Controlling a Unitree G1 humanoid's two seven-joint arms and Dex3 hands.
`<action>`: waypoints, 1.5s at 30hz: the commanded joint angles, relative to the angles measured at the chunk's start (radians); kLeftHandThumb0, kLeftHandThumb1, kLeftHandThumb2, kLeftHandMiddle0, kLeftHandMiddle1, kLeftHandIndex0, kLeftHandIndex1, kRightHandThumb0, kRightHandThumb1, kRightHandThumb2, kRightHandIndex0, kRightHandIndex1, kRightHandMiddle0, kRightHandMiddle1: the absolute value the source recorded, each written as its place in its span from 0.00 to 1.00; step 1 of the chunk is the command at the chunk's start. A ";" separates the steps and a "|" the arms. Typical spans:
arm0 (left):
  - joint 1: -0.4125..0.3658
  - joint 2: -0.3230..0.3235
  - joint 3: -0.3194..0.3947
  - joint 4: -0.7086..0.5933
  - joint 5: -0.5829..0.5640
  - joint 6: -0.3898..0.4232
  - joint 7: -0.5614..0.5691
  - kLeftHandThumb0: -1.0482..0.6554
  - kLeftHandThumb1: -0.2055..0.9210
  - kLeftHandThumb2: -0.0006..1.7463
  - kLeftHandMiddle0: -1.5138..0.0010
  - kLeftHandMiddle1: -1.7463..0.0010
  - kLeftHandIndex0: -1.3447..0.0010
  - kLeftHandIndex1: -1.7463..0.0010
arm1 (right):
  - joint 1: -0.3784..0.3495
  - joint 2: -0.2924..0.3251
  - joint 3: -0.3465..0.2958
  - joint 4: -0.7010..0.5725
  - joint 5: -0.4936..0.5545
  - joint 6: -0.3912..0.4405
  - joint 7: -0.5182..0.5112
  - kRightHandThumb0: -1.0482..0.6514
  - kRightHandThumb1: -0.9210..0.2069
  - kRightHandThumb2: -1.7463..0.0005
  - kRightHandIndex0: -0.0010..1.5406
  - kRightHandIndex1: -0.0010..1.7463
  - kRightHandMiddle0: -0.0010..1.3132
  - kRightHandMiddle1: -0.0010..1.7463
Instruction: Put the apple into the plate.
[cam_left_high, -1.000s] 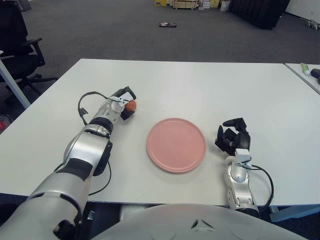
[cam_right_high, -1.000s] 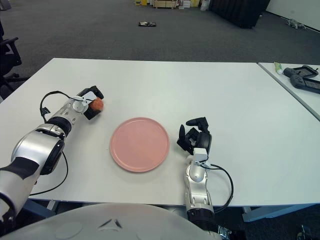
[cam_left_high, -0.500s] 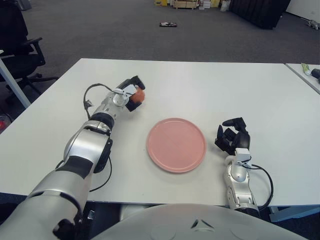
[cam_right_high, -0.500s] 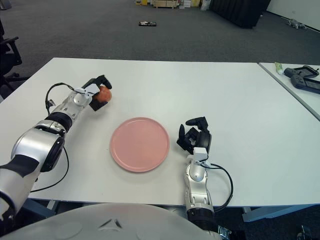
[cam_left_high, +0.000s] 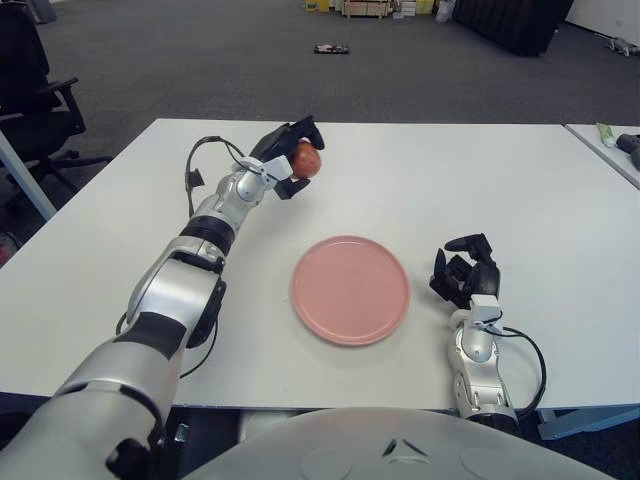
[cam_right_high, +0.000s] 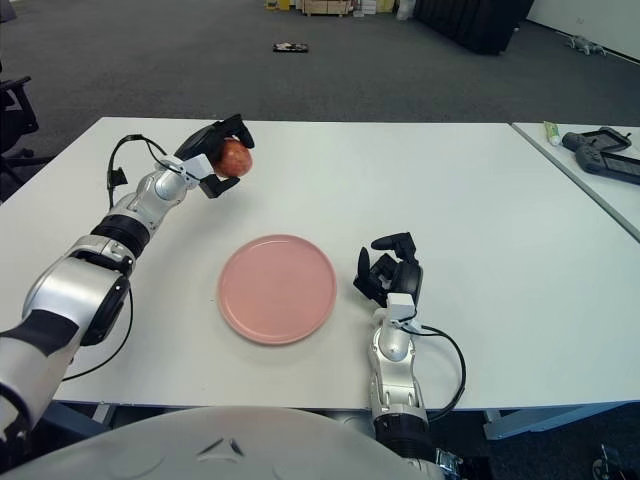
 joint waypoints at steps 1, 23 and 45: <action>0.055 0.007 -0.009 -0.084 -0.014 -0.056 -0.022 0.61 0.26 0.88 0.44 0.09 0.58 0.00 | -0.018 0.003 0.000 0.000 0.015 0.001 0.004 0.37 0.34 0.40 0.64 1.00 0.34 1.00; 0.315 0.046 -0.154 -0.524 -0.147 -0.276 -0.398 0.61 0.23 0.90 0.43 0.09 0.57 0.00 | -0.014 0.004 0.001 0.003 -0.002 -0.007 -0.006 0.37 0.34 0.40 0.65 1.00 0.34 1.00; 0.328 0.094 -0.275 -0.498 -0.048 -0.333 -0.577 0.62 0.22 0.91 0.43 0.07 0.56 0.00 | -0.007 0.004 0.004 0.002 -0.007 -0.016 -0.016 0.37 0.33 0.41 0.63 1.00 0.33 1.00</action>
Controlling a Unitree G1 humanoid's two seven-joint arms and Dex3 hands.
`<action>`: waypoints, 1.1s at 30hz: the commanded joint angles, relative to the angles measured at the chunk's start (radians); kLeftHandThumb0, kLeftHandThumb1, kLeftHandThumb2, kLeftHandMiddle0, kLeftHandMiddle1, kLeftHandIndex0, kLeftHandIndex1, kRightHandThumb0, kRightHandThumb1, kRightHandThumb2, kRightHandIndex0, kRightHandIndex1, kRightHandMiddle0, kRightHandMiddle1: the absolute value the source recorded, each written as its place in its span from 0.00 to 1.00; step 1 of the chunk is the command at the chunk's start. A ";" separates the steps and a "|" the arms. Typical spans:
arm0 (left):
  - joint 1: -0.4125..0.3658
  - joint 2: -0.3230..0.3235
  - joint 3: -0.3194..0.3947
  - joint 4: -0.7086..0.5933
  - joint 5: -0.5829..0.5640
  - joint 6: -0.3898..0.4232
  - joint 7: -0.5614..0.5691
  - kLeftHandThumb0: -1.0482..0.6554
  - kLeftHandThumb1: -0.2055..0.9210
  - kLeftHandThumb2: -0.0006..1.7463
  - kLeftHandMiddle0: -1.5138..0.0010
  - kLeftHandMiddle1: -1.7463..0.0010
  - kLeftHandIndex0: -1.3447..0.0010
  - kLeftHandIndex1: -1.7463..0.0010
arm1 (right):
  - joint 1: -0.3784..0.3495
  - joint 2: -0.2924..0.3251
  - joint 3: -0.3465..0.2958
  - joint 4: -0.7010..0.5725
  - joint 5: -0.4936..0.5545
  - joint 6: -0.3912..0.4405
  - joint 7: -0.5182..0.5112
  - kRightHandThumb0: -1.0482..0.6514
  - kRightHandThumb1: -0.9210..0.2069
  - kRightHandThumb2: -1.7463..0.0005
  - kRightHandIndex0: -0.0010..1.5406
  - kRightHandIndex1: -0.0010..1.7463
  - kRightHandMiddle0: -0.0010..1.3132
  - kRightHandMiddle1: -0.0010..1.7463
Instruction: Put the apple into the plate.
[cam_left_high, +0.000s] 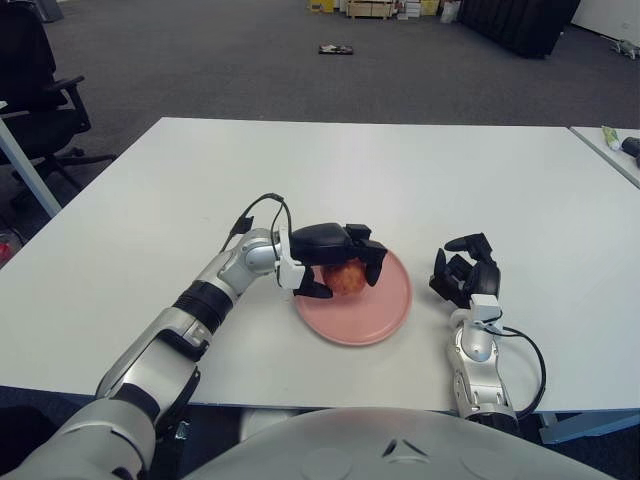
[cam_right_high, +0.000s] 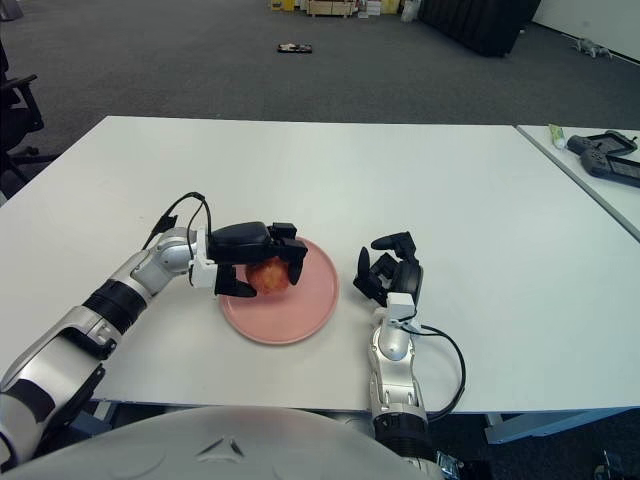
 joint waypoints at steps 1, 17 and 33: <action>-0.024 0.007 -0.006 0.004 0.045 -0.036 0.017 0.62 0.21 0.92 0.43 0.07 0.56 0.00 | -0.006 0.001 0.001 0.000 0.002 -0.010 -0.005 0.37 0.33 0.41 0.63 1.00 0.33 1.00; -0.028 -0.001 -0.014 0.071 0.177 -0.134 0.123 0.61 0.19 0.95 0.42 0.04 0.55 0.00 | -0.003 0.003 0.002 -0.003 0.005 -0.013 -0.002 0.38 0.32 0.42 0.62 1.00 0.32 1.00; 0.025 0.024 -0.069 0.013 -0.083 -0.009 -0.083 0.61 0.33 0.84 0.51 0.00 0.61 0.06 | -0.007 0.001 0.004 -0.004 -0.001 -0.005 -0.004 0.38 0.31 0.42 0.63 1.00 0.32 1.00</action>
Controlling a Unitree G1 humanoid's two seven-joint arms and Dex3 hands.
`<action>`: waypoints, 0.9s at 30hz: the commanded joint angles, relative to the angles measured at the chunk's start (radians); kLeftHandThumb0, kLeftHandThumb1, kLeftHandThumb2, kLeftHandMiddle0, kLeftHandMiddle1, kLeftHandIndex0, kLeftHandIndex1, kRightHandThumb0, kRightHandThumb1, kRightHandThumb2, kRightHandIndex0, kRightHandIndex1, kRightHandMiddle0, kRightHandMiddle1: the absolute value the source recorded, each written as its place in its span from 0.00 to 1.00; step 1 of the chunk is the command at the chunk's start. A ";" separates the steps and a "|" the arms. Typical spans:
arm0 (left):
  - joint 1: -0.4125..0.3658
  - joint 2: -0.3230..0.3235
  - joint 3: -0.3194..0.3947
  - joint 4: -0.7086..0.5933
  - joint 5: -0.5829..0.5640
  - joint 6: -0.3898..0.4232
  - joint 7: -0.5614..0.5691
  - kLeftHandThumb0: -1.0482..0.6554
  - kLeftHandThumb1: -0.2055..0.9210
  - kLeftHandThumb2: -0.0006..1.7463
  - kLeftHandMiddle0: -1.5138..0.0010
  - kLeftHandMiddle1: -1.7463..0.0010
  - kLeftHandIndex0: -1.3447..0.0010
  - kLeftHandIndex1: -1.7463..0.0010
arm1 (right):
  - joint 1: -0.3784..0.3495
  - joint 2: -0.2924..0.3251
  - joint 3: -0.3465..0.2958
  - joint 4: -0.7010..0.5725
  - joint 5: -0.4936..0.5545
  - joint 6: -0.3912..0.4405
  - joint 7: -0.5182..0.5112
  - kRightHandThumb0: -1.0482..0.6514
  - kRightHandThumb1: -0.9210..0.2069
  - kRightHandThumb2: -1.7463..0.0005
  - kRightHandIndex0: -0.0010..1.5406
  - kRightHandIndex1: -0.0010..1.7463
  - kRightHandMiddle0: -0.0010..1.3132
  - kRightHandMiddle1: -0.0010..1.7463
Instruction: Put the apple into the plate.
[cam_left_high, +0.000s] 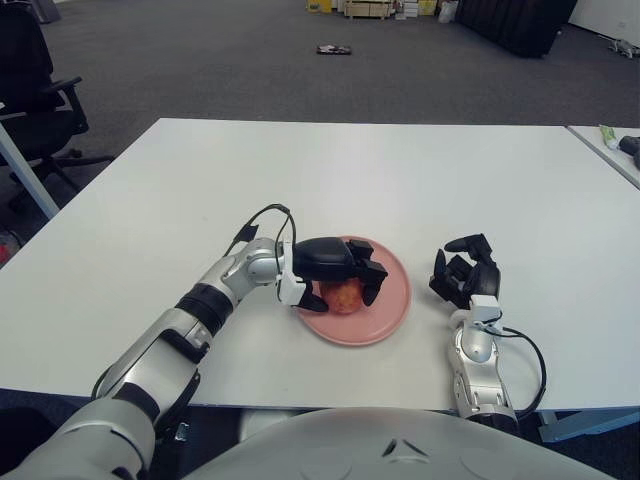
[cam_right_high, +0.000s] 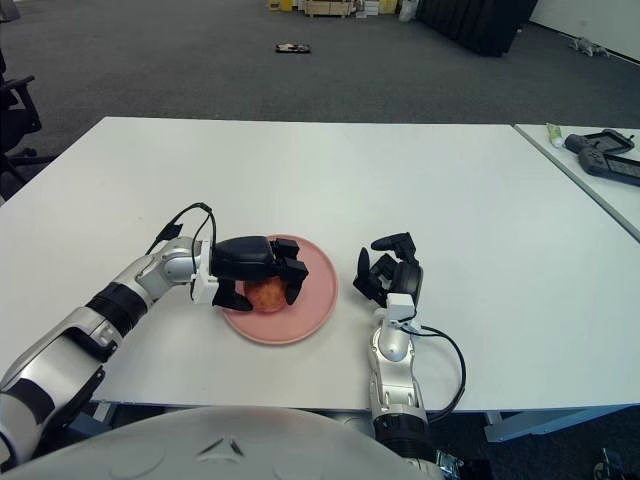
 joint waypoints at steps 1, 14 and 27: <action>0.021 0.018 -0.023 -0.025 -0.092 0.036 -0.089 0.61 0.35 0.83 0.52 0.00 0.61 0.06 | -0.010 0.001 0.003 -0.004 -0.001 -0.006 -0.004 0.38 0.31 0.42 0.63 1.00 0.32 1.00; -0.033 -0.012 -0.052 0.024 -0.249 -0.006 -0.287 0.10 0.98 0.40 0.99 0.64 0.99 0.51 | -0.017 -0.009 0.004 0.013 0.009 -0.041 0.014 0.37 0.33 0.41 0.63 1.00 0.33 1.00; -0.024 -0.016 -0.028 0.027 -0.240 -0.039 -0.296 0.00 1.00 0.53 1.00 0.98 1.00 0.92 | -0.015 -0.004 -0.002 0.015 0.006 -0.039 0.007 0.37 0.34 0.41 0.64 1.00 0.33 1.00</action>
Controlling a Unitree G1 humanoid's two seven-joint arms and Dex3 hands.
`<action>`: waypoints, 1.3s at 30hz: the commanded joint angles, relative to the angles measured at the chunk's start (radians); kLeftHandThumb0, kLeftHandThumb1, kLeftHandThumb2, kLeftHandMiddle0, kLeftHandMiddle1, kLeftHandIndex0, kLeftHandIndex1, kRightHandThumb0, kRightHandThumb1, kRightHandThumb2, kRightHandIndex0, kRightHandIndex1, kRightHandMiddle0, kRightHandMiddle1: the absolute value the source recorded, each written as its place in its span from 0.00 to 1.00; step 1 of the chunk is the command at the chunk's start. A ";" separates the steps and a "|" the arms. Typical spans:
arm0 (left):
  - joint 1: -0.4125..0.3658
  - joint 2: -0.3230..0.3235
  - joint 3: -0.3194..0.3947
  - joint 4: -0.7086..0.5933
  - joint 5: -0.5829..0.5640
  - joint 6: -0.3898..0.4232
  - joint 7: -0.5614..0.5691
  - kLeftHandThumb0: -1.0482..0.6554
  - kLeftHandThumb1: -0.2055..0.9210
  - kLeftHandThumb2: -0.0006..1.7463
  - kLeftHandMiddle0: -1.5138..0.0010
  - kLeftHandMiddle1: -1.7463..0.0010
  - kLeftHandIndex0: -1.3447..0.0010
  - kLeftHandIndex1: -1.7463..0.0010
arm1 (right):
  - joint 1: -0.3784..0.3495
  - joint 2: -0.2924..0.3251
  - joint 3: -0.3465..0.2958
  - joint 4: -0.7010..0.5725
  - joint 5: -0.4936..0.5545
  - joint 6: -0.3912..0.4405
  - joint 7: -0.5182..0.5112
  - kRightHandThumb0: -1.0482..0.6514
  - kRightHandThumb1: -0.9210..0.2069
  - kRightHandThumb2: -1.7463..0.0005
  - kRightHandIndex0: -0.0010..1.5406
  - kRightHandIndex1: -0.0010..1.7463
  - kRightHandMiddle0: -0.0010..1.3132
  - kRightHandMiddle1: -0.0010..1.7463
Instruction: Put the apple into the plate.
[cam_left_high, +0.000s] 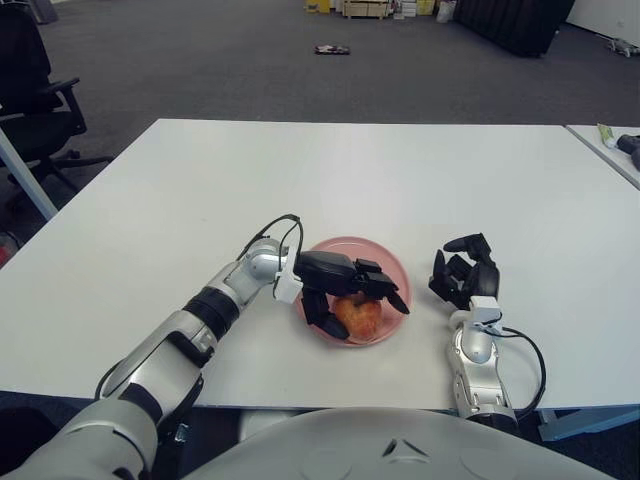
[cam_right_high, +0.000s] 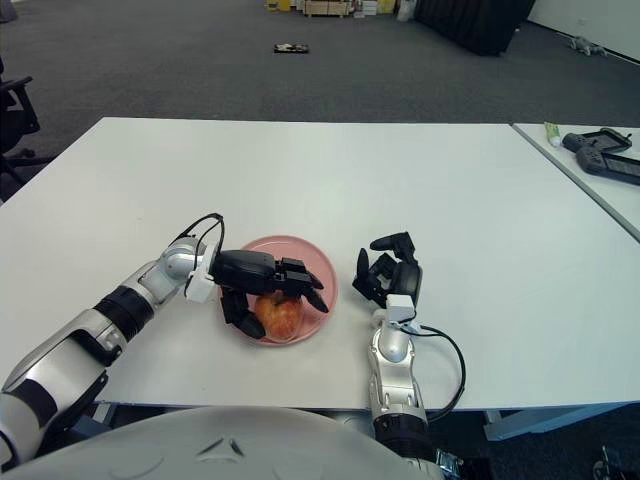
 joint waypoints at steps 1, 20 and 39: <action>-0.020 0.008 0.020 0.008 0.004 -0.015 0.001 0.00 1.00 0.54 1.00 0.99 1.00 0.93 | -0.014 0.000 -0.001 0.002 0.004 -0.010 -0.004 0.37 0.34 0.41 0.64 1.00 0.33 1.00; 0.002 0.013 0.113 -0.009 0.020 -0.014 0.094 0.00 1.00 0.54 1.00 1.00 1.00 0.99 | -0.012 0.003 0.002 -0.011 -0.008 0.008 -0.013 0.37 0.35 0.39 0.64 1.00 0.34 1.00; -0.046 0.025 0.312 0.159 -0.015 -0.059 0.242 0.00 1.00 0.56 1.00 1.00 1.00 0.99 | -0.004 0.009 0.008 -0.023 0.008 0.008 0.002 0.37 0.38 0.37 0.66 1.00 0.36 1.00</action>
